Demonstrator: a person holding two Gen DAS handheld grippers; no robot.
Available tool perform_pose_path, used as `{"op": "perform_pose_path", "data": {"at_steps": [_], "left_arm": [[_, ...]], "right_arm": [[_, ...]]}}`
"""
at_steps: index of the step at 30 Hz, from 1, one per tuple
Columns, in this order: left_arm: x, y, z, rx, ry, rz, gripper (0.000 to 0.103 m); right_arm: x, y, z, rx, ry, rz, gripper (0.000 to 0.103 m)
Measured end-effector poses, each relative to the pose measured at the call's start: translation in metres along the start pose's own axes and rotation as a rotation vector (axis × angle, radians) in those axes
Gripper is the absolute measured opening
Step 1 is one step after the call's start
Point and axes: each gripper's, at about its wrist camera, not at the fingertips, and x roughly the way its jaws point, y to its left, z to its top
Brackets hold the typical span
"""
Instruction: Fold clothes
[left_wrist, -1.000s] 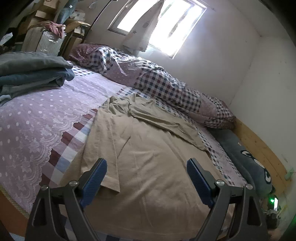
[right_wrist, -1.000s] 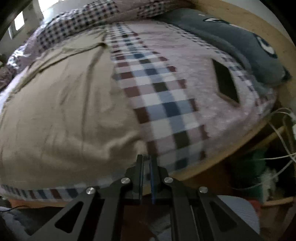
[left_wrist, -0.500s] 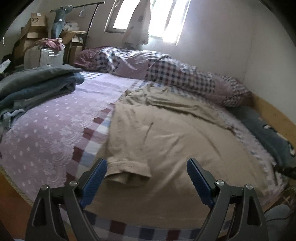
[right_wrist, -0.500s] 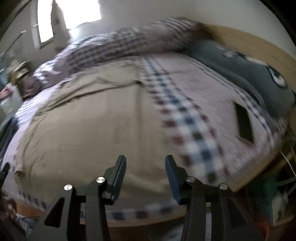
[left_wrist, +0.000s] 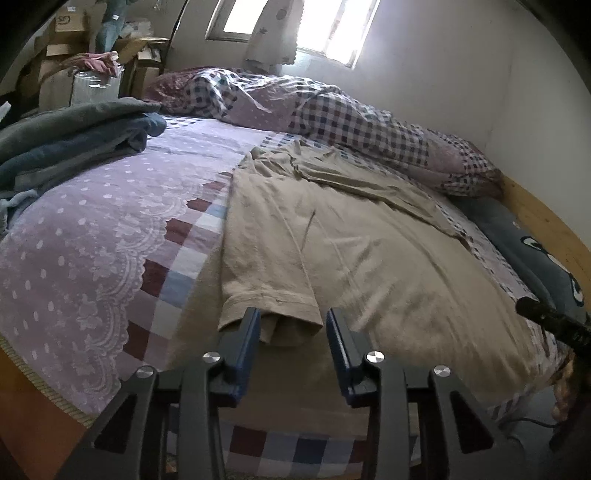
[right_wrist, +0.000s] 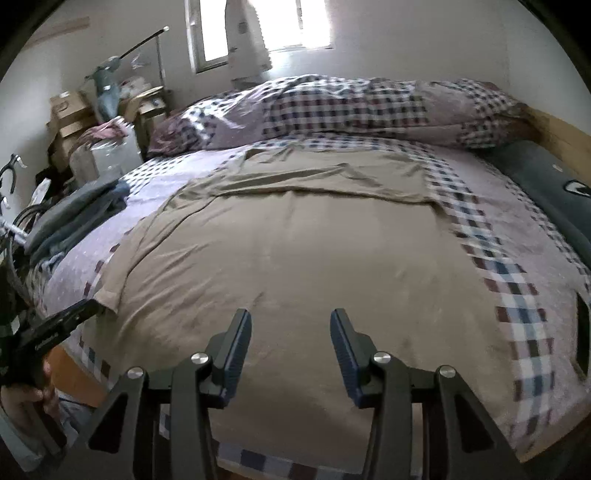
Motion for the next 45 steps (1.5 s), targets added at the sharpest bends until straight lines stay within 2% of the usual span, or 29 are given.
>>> {"op": "perform_pose_path", "data": {"at_steps": [6,8,14,18,24,31,39,43,45], "left_arm": [[0.011,-0.001,0.000,-0.031,0.049,-0.041,0.040],[0.014,-0.002,0.001,-0.038,0.050,-0.031,0.040],[0.002,0.006,0.007,-0.092,-0.034,-0.016,0.040],[-0.007,0.010,0.005,-0.107,-0.055,0.002,0.040],[-0.024,0.009,0.004,-0.061,-0.116,0.102,0.040],[-0.005,-0.011,0.004,0.066,-0.078,0.155,0.040],[0.008,-0.010,0.005,0.070,-0.069,0.177,0.040],[0.014,-0.012,0.004,0.079,-0.052,0.201,0.021],[0.018,-0.012,0.004,0.081,-0.041,0.208,0.020]], "right_arm": [[0.007,0.003,-0.007,-0.009,0.008,0.014,0.048],[0.007,0.000,-0.007,-0.003,0.007,0.011,0.048],[0.005,-0.003,-0.007,-0.001,-0.004,0.006,0.048],[0.006,0.002,-0.007,-0.023,-0.010,0.007,0.048],[0.004,0.004,-0.007,-0.035,-0.021,0.012,0.048],[0.006,0.006,-0.009,-0.041,-0.016,0.020,0.048],[0.007,0.007,-0.010,-0.041,-0.014,0.026,0.048],[0.008,0.005,-0.010,-0.033,-0.010,0.028,0.048],[0.008,0.004,-0.010,-0.029,-0.010,0.030,0.048]]}}
